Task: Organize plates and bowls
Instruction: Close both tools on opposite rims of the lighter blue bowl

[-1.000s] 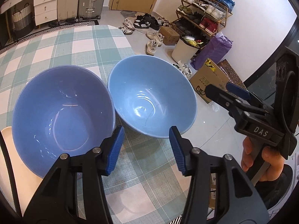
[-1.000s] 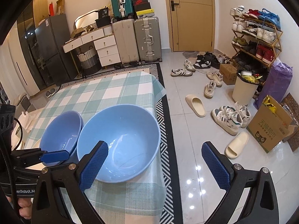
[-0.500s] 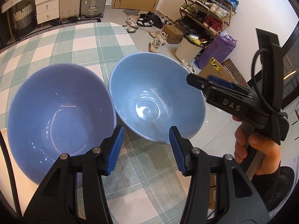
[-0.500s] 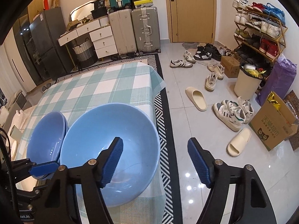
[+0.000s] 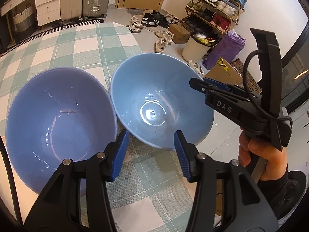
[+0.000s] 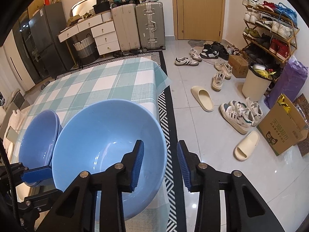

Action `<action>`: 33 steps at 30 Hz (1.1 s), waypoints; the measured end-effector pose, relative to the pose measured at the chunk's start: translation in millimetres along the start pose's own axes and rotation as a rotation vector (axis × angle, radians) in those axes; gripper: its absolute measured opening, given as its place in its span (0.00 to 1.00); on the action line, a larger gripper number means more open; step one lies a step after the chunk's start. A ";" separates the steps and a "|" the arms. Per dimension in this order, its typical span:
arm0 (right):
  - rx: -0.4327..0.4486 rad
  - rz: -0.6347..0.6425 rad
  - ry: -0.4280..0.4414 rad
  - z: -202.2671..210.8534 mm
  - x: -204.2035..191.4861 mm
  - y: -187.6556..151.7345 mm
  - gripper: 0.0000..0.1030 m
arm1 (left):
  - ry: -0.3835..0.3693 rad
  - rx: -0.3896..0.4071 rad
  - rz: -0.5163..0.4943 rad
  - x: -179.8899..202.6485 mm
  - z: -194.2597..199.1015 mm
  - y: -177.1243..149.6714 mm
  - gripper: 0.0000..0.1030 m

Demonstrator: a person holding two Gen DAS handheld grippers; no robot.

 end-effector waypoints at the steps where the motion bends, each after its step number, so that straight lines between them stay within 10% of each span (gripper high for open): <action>1: 0.001 0.001 -0.004 0.0 0.1 -0.7 0.28 | 0.003 -0.001 0.002 0.3 -0.1 0.3 0.44; 10: 0.000 0.022 -0.040 -4.7 2.1 -4.3 0.10 | 0.008 -0.033 0.003 4.0 -7.7 4.0 0.41; 33: 0.033 0.051 -0.045 2.3 2.7 -15.6 0.09 | 0.060 0.013 -0.023 1.3 -15.8 9.1 0.29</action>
Point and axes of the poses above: each gripper's, at about its wrist camera, not at the fingertips, and z roughly against the way its jaws point, x to its right, y to its top, the point moved 3 cm from there along -z, roughly the way its jaws point, and after that the axes turned 14 degrees about -x, right-handed, at the moved point
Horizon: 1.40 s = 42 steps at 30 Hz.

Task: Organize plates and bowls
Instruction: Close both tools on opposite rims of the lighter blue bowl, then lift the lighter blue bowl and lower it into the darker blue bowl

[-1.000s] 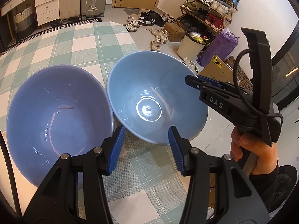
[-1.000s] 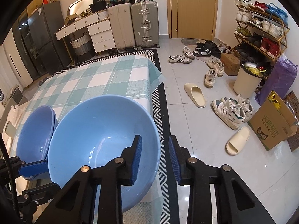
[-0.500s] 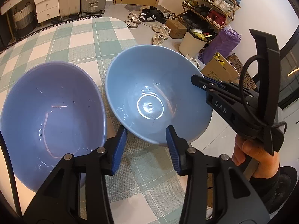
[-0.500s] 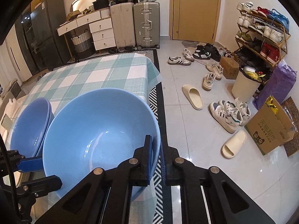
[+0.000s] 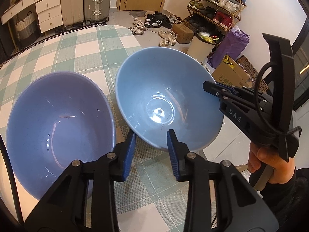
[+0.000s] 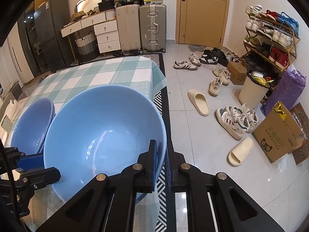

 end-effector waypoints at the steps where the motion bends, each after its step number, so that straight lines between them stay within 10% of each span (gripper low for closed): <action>1: 0.000 0.000 0.000 1.4 0.0 -0.5 0.09 | -0.001 0.002 -0.002 -0.1 0.9 -0.1 0.29; 42: 0.156 0.124 -0.029 133.6 -136.3 18.1 0.11 | 0.039 0.238 0.000 -68.9 183.0 -70.9 0.29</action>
Point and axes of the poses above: each gripper's, at about its wrist camera, not at the fingertips, and z roughly against the way its jaws point, x to its right, y to its top, the point moved 3 cm from there along -z, roughly the way its jaws point, and after that the axes turned 14 degrees about -x, right-handed, at the moved point
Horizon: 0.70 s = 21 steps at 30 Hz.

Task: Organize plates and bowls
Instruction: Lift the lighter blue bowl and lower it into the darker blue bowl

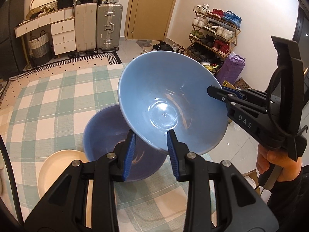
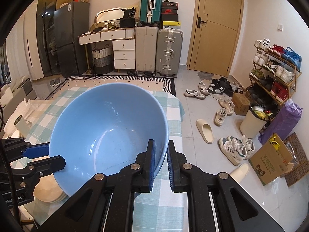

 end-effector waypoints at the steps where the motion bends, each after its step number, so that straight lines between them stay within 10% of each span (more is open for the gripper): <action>1: 0.001 0.003 0.001 0.7 -4.0 0.8 0.11 | 0.003 0.002 0.003 -3.8 2.6 -1.1 0.29; 21: -0.024 0.066 0.033 -12.9 -63.5 9.5 0.13 | 0.040 -0.004 0.062 -59.2 22.1 -21.0 0.29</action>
Point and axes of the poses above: each gripper's, at about its wrist camera, not at the fingertips, and z roughly against the way its jaws point, x to its right, y to its top, the point moved 3 cm from there along -z, roughly the way its jaws point, and after that the axes turned 14 degrees about -x, right-handed, at the moved point
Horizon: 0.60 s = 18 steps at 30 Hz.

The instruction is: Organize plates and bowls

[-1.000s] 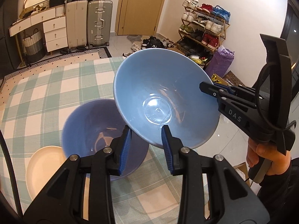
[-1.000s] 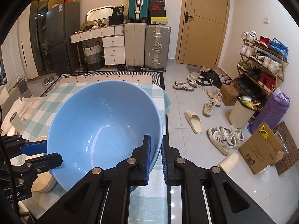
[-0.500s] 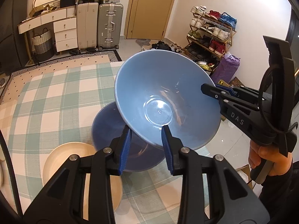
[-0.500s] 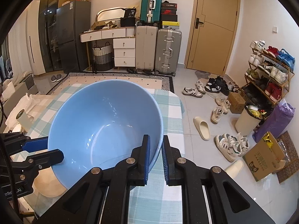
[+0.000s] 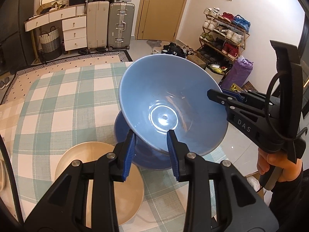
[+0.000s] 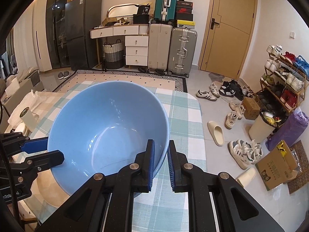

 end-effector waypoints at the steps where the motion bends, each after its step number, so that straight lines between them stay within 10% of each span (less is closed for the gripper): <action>1: -0.002 0.001 0.001 -1.3 -1.8 0.0 0.13 | 0.000 -0.002 0.001 -1.5 -0.9 -0.8 0.29; 18: -0.043 0.019 0.008 -26.5 -6.3 -4.9 0.13 | 0.012 -0.043 0.005 -7.8 -24.0 -9.2 0.29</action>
Point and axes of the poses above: each gripper's, at about its wrist camera, not at the fingertips, and z roughly against the way its jaws point, x to its right, y to its top, the point moved 3 cm from there along -z, roughly the way its jaws point, and after that the axes turned 14 degrees about -x, right-handed, at the moved point
